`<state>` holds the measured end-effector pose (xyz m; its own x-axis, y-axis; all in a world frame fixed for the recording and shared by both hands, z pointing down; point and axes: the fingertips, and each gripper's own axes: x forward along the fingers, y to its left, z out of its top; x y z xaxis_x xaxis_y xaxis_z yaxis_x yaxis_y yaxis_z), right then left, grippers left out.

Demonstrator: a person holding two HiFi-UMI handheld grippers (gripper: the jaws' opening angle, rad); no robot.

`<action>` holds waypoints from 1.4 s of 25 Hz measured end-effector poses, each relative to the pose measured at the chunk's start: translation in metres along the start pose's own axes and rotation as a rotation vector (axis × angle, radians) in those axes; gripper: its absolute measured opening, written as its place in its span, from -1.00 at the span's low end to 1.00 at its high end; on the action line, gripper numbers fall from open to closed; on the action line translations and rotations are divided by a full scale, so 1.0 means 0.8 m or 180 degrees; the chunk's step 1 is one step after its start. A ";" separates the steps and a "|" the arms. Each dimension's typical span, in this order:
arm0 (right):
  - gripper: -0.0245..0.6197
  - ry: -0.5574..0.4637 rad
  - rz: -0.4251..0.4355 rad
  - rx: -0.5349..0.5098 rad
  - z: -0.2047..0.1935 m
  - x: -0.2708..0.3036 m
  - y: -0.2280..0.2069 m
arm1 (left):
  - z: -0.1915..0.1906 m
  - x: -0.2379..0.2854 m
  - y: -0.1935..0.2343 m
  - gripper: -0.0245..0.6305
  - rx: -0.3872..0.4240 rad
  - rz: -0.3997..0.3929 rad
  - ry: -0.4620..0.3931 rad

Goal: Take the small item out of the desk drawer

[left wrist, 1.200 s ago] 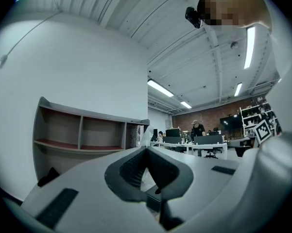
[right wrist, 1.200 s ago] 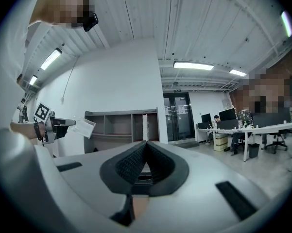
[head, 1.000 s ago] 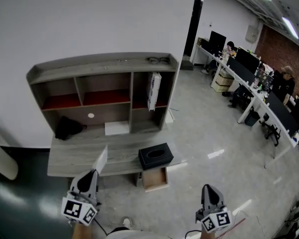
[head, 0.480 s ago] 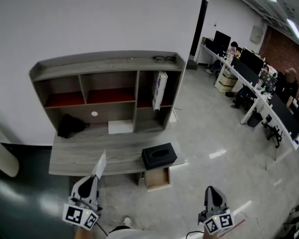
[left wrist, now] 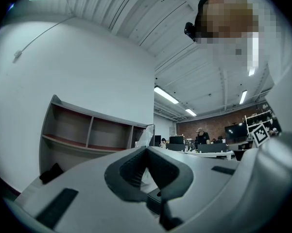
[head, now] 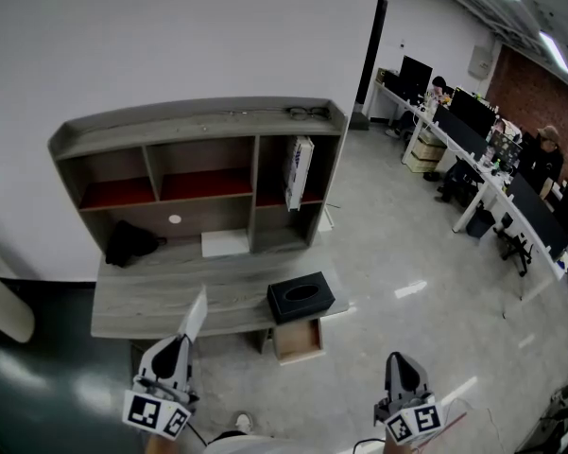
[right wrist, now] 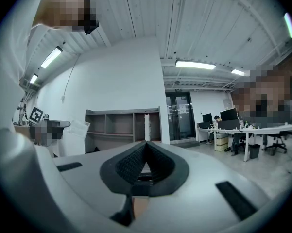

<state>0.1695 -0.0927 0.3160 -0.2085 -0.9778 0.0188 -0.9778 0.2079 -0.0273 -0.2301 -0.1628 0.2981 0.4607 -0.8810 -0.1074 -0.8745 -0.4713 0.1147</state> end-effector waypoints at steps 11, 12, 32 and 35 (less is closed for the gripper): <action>-0.86 -0.0001 0.0088 -0.0022 -0.003 0.009 0.021 | 0.003 0.004 0.006 -0.87 -0.0004 -0.0063 -0.0011; -0.86 0.0007 0.0099 -0.0046 -0.003 0.010 0.024 | 0.002 0.004 0.006 -0.87 -0.0011 -0.0068 -0.0008; -0.86 0.0014 0.0150 -0.0065 -0.005 0.016 0.039 | -0.003 0.016 -0.010 -0.87 -0.0072 -0.0224 0.0002; -0.86 0.0030 0.0154 -0.0057 -0.007 0.017 0.039 | -0.004 0.016 -0.009 -0.87 -0.0074 -0.0221 0.0014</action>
